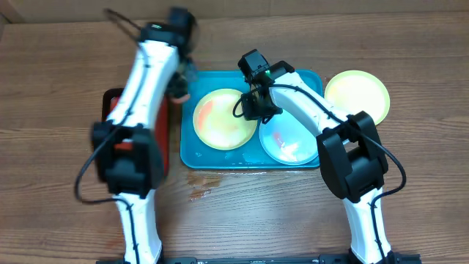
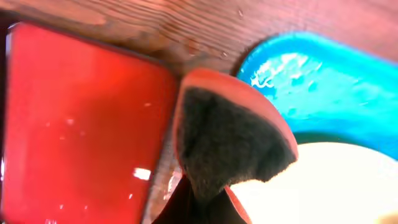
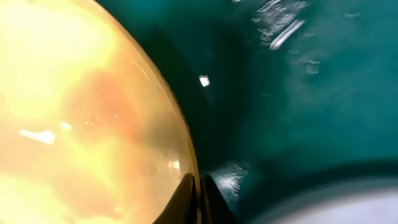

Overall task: Clean dirty plates on tray and stack at the side
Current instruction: 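Lift the scrubbed yellow plate with the right gripper toward the side stack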

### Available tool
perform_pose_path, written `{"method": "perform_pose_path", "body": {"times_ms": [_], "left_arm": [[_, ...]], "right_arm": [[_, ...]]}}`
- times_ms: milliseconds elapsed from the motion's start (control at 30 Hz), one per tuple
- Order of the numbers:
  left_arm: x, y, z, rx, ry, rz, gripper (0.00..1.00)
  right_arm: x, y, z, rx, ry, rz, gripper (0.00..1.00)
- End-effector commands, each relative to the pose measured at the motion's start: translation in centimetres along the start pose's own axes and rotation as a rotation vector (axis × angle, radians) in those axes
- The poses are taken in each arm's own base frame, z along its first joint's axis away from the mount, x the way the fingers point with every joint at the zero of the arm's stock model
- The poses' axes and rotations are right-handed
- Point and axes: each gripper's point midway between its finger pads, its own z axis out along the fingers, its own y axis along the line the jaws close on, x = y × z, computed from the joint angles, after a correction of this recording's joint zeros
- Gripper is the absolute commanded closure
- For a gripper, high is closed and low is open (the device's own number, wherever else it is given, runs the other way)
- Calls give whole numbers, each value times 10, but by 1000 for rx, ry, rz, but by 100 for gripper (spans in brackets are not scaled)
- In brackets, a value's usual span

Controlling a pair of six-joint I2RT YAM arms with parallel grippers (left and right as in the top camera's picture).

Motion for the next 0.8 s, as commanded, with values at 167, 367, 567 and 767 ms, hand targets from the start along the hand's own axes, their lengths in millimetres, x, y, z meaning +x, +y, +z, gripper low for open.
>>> {"method": "perform_pose_path", "body": {"times_ms": [167, 367, 567, 767], "left_arm": [[-8, 86, -29, 137, 128, -254, 96], [-7, 122, -22, 113, 166, -320, 96], [-6, 136, -20, 104, 178, -351, 96], [-6, 136, -20, 103, 179, -352, 96]], "right_arm": [[-42, 12, -154, 533, -405, -316, 96], [-36, 33, -215, 918, -544, -507, 96], [-24, 59, -258, 1200, -619, -641, 96], [-21, 76, -273, 1296, -623, -726, 96]]}}
